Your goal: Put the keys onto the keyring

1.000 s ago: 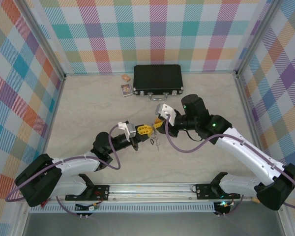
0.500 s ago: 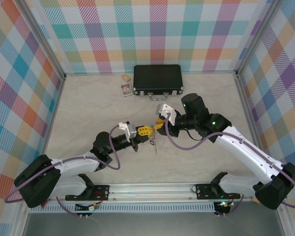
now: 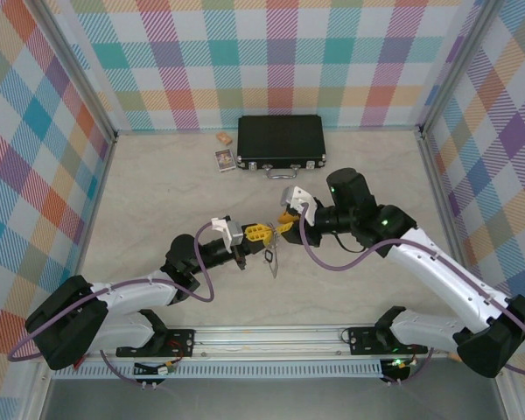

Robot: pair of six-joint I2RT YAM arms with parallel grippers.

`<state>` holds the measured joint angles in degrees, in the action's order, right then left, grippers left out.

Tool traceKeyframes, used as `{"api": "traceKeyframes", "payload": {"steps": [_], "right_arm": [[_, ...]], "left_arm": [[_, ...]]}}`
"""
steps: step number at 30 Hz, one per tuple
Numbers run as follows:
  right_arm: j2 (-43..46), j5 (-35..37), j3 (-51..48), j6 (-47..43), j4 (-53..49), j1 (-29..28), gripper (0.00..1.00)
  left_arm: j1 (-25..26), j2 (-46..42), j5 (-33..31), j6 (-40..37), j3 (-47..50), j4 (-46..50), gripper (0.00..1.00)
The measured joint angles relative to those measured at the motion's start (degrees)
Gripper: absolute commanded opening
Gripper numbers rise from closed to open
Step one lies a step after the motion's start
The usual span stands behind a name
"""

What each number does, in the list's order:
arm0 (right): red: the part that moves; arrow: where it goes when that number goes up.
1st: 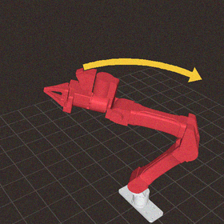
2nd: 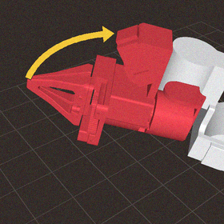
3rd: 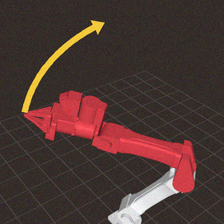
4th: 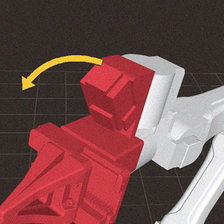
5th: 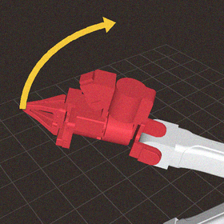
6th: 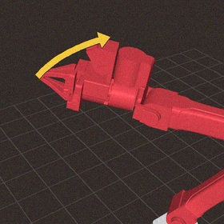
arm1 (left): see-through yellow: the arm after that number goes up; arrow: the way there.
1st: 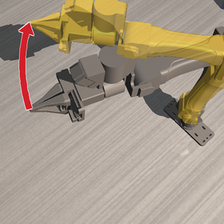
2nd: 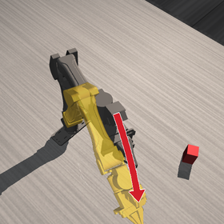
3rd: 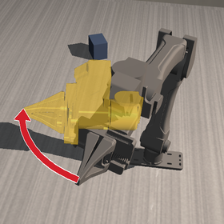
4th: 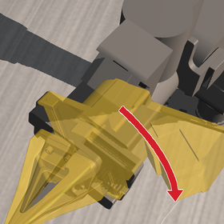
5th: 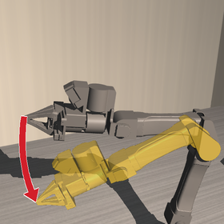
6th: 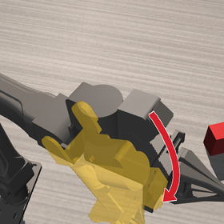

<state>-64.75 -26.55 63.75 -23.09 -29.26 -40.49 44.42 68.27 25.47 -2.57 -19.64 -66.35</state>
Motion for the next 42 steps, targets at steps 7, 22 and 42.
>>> {"api": "traceKeyframes", "payload": {"steps": [7, 22, 42], "right_arm": [[-2.64, -1.42, 0.00, 0.00, -0.02, 0.00, 0.27], [-3.85, -3.52, 0.00, 0.20, -0.24, 0.09, 0.14], [-4.04, -2.16, 0.00, -0.79, -2.49, 0.39, 0.00]], "left_arm": [[0.00, 0.00, 0.20, 0.00, 0.00, 0.00, 0.00], [-0.11, -0.15, 0.57, 0.07, 0.00, 0.46, 0.00], [-0.72, -3.13, 0.35, -0.61, 0.00, 3.52, 0.26]]}}
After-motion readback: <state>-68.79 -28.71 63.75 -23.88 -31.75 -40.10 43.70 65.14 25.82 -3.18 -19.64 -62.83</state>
